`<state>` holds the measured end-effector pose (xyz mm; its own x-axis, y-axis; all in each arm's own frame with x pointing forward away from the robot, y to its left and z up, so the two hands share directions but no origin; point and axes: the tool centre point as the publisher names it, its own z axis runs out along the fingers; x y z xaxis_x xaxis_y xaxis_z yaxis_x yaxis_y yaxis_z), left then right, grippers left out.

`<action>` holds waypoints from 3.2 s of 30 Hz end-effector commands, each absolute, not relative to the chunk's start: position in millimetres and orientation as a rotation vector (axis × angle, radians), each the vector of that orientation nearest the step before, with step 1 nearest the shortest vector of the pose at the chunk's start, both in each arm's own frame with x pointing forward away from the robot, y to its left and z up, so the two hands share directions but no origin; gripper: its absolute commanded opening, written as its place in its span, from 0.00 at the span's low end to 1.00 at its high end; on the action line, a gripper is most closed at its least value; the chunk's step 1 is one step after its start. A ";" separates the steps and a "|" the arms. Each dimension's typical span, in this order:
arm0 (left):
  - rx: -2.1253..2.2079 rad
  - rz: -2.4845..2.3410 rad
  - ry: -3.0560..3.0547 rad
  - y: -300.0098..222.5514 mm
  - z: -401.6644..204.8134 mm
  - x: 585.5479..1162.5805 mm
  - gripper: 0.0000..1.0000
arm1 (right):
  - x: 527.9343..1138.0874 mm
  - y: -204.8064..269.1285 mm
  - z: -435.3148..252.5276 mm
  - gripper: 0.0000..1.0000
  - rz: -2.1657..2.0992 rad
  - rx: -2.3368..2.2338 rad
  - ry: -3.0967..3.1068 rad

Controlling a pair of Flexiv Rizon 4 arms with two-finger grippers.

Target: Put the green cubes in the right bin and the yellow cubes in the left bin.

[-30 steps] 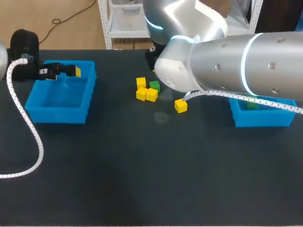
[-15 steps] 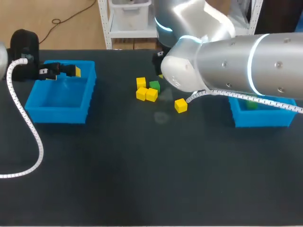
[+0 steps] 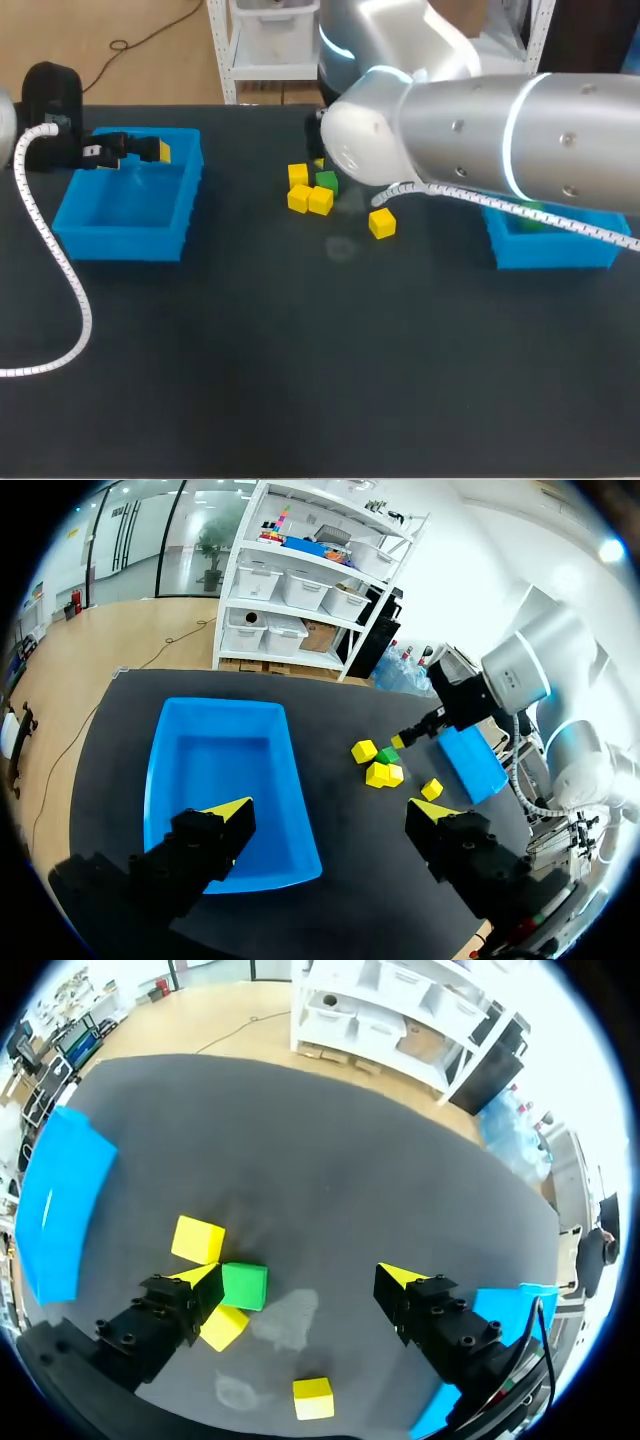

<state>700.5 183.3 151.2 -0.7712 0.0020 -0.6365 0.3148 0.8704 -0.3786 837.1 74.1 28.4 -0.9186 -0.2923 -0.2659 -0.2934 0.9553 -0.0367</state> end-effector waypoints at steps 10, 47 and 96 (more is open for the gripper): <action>0.230 -0.634 2.376 184.5 149.8 699.9 1.00 | 846.7 89.1 16.6 1.00 0.041 -0.491 2.873; 0.230 -0.634 2.376 184.5 149.8 699.9 1.00 | 844.7 90.1 4.5 1.00 0.056 -0.530 2.879; 0.230 -0.634 2.376 184.5 149.8 699.9 1.00 | 845.7 90.0 -12.3 0.00 0.085 -0.510 2.918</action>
<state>700.5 183.3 151.2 -0.7712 0.0020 -0.6366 0.3148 0.8704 -0.3786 845.2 89.8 -12.0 -0.9256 -0.3308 -0.1839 -0.3410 0.9397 0.0262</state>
